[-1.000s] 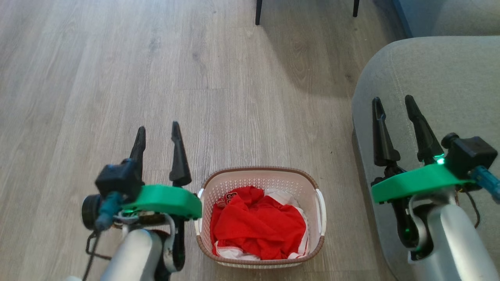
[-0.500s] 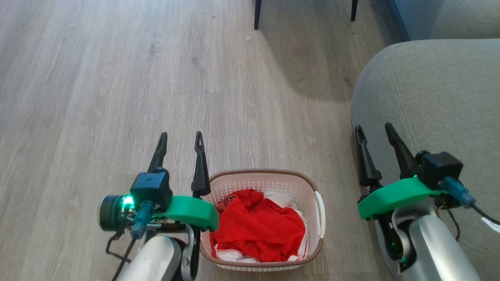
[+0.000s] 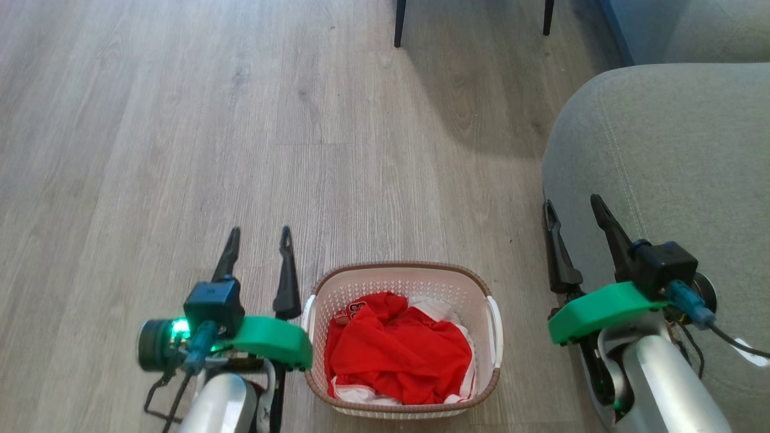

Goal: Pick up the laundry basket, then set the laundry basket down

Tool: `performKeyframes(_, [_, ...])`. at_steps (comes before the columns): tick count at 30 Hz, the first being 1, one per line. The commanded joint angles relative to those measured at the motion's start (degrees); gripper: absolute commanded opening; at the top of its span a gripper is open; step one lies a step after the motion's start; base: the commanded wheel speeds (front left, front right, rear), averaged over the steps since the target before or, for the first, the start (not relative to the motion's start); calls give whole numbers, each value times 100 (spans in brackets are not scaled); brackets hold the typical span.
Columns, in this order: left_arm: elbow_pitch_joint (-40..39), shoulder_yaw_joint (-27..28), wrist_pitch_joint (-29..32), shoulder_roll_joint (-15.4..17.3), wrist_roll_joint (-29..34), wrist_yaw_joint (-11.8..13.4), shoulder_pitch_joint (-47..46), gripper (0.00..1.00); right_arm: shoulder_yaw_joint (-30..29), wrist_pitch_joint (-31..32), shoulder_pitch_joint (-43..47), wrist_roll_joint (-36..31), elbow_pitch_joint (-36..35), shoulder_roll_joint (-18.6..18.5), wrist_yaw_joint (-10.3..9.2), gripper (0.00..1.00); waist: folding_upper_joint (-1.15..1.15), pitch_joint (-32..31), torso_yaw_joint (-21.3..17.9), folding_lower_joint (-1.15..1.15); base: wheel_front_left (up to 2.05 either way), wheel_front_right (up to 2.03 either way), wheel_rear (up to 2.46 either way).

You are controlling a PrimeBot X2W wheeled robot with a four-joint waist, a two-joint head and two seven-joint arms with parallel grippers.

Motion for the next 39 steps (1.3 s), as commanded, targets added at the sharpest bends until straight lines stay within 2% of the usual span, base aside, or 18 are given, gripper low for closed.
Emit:
performKeyframes(1, [-118,219,-101,-27,257,9,-205,100,68,-104,-177,-191,-139,24,40,100,0,-2,4,0,0,0,0])
performKeyframes(9, [66,323,-123,-35,-105,48,-172,100,-141,-126,-81,-173,49,110,41,100,0,-13,9,0,0,0,0])
performKeyframes(13, [264,323,-123,-36,-387,-56,-137,100,-211,-126,-46,-145,161,138,41,100,0,-15,8,0,0,0,0])
performKeyframes(22, [538,307,-123,-36,-579,-152,-164,100,-247,-126,-71,-149,387,161,41,100,0,-27,1,0,0,0,0])
performKeyframes(39, [641,311,-123,-37,-669,-183,-203,100,-209,-126,-78,-65,407,166,41,100,0,-13,-13,0,0,0,0])
